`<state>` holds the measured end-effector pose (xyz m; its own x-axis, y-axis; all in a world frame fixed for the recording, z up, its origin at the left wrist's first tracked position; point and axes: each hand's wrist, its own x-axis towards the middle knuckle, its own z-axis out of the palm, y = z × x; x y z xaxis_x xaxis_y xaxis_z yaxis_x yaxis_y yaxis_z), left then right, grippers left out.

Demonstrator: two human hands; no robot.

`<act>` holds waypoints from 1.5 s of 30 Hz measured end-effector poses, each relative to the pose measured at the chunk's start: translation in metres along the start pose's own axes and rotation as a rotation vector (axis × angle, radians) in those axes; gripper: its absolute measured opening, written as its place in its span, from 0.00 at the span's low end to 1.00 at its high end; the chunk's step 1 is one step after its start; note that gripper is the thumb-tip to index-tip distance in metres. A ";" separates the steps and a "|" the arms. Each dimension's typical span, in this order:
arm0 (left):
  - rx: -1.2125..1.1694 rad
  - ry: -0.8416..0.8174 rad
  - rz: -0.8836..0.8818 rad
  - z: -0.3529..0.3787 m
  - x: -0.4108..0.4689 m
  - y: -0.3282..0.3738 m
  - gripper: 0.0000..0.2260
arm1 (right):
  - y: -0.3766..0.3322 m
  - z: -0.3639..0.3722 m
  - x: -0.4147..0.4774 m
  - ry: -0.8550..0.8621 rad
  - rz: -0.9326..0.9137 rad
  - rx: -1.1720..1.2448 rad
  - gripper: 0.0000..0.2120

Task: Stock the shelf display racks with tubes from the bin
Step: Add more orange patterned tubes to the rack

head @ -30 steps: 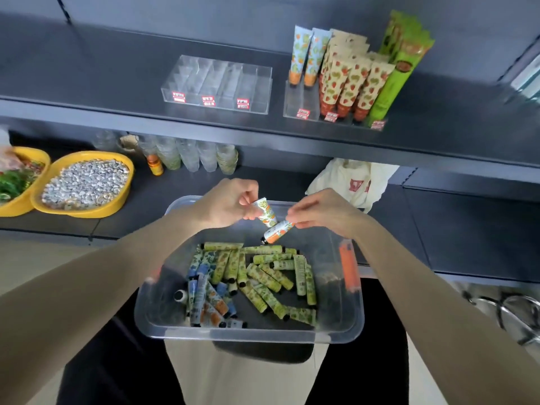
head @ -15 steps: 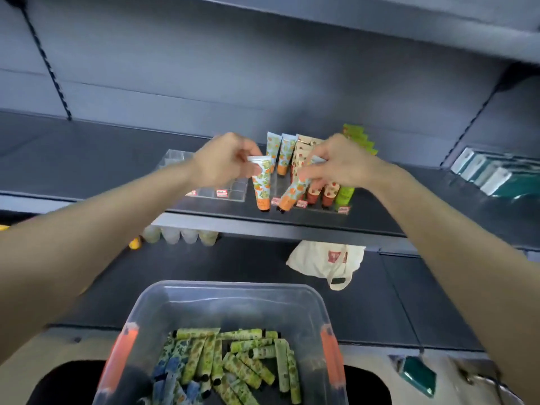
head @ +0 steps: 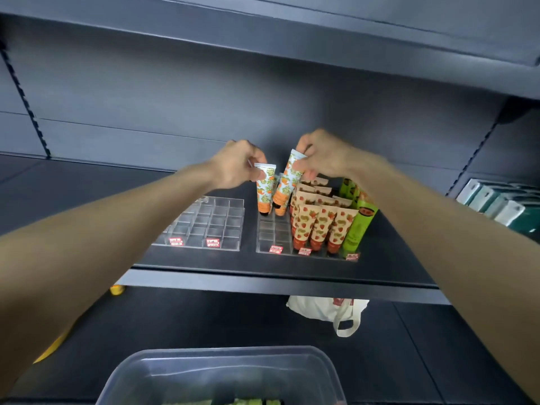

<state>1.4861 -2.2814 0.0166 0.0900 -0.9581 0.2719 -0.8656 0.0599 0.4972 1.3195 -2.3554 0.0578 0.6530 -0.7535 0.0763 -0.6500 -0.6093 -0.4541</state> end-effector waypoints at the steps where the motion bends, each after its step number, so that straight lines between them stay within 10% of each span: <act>1: 0.000 -0.004 0.001 0.003 0.004 -0.004 0.06 | 0.002 0.003 0.006 0.009 0.001 -0.019 0.04; 45: -0.021 -0.205 0.003 0.039 0.032 -0.032 0.08 | 0.024 0.044 0.041 -0.044 0.006 -0.273 0.10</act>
<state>1.4980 -2.3244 -0.0227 -0.0168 -0.9947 0.1013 -0.8551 0.0668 0.5141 1.3477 -2.3895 0.0111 0.6615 -0.7492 0.0329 -0.7304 -0.6536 -0.1983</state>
